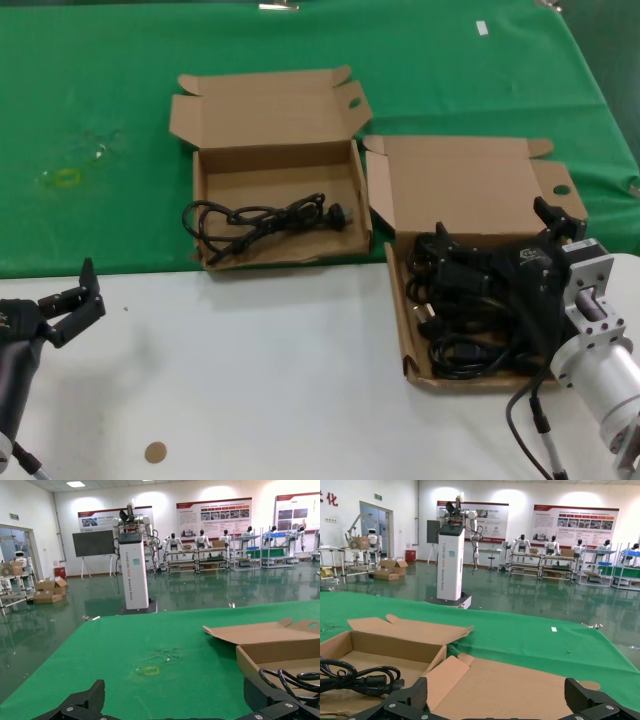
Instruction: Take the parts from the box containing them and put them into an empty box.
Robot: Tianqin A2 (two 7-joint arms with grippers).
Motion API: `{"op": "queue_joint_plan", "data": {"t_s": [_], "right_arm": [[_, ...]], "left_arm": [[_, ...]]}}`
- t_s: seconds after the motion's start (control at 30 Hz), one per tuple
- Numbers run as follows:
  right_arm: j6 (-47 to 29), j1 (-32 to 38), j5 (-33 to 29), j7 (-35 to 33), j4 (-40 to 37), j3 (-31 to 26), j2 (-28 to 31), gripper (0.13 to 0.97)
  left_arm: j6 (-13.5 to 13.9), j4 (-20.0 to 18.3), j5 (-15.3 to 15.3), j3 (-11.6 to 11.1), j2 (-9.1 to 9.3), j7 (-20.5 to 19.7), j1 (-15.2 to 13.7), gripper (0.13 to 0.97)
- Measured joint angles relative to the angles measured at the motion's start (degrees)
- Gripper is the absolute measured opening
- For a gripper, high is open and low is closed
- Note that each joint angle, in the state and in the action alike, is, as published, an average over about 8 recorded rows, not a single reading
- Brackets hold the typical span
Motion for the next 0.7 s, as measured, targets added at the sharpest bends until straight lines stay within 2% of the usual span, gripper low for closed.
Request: {"op": "queue_joint_plan", "data": {"t_s": [0.7], "right_arm": [[0.00, 0.00, 0.00, 0.00, 0.00, 0.00, 0.00, 0.966]], "left_arm": [[0.00, 0.00, 0.00, 0.00, 0.00, 0.00, 0.00, 0.966]]}}
